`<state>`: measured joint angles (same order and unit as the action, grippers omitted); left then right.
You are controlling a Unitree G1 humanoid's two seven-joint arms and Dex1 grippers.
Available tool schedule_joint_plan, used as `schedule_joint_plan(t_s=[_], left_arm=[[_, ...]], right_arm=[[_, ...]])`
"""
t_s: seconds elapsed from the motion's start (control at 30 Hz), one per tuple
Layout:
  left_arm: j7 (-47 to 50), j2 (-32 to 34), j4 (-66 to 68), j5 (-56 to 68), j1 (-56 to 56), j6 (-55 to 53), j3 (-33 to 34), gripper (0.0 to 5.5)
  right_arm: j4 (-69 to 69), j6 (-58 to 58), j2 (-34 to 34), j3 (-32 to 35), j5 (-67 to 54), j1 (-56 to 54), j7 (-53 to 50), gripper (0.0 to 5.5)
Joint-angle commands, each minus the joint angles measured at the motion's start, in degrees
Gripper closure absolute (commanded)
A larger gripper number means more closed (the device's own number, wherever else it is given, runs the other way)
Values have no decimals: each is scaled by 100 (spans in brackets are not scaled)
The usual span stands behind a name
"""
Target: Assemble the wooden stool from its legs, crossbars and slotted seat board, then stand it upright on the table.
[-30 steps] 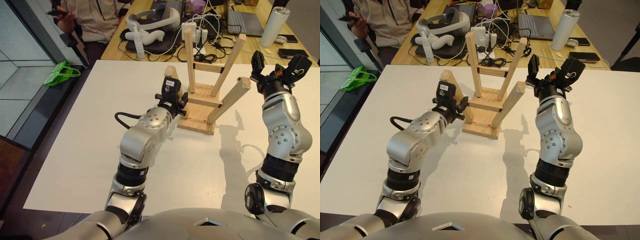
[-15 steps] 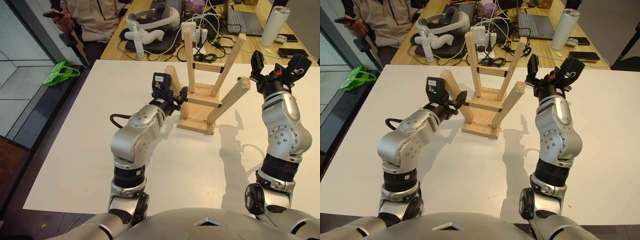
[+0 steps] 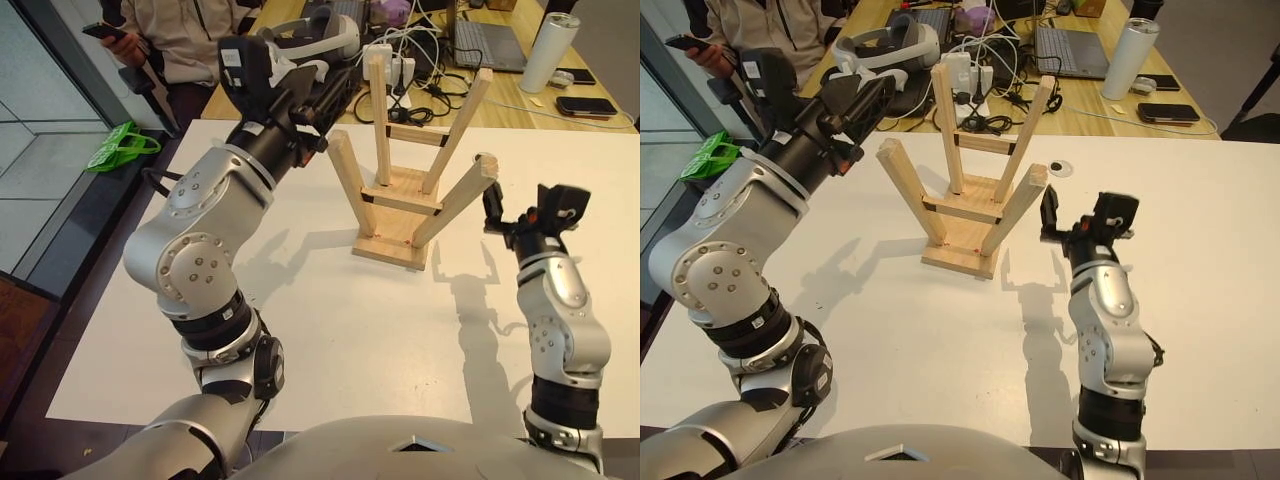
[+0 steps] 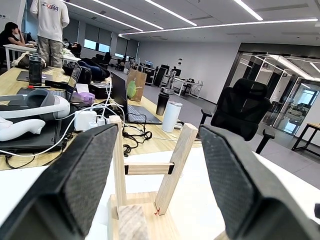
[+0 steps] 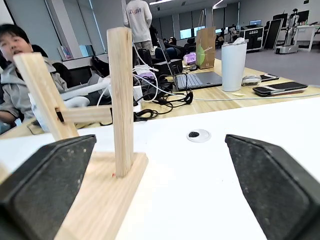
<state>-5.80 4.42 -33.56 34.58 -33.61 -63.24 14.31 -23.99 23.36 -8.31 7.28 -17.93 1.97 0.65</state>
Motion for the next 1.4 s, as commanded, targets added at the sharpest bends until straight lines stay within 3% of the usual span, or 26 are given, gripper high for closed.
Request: schedule_joint_plan(t_s=[0.03, 0.23, 0.47, 1.07, 1.4], left_arm=[[432, -148, 256, -271, -117, 302, -91, 251], [865, -148, 894, -980, -329, 1142, -382, 251], [895, 229, 2249, -1597, -1640, 2190, -356, 251], [706, 790, 2757, -1525, -2868, 2297, -82, 251], [831, 754, 2925, -1800, -2558, 1949, -351, 251]], right_arm=[[7, -456, 137, -358, 362, 382, 96, 68], [266, -828, 477, -920, 702, 843, 164, 68], [952, -1106, 682, -862, 393, 849, 599, 68], [1168, -976, 824, -726, 202, 860, 764, 68], [1001, 298, 278, -1289, 553, 693, 978, 68]])
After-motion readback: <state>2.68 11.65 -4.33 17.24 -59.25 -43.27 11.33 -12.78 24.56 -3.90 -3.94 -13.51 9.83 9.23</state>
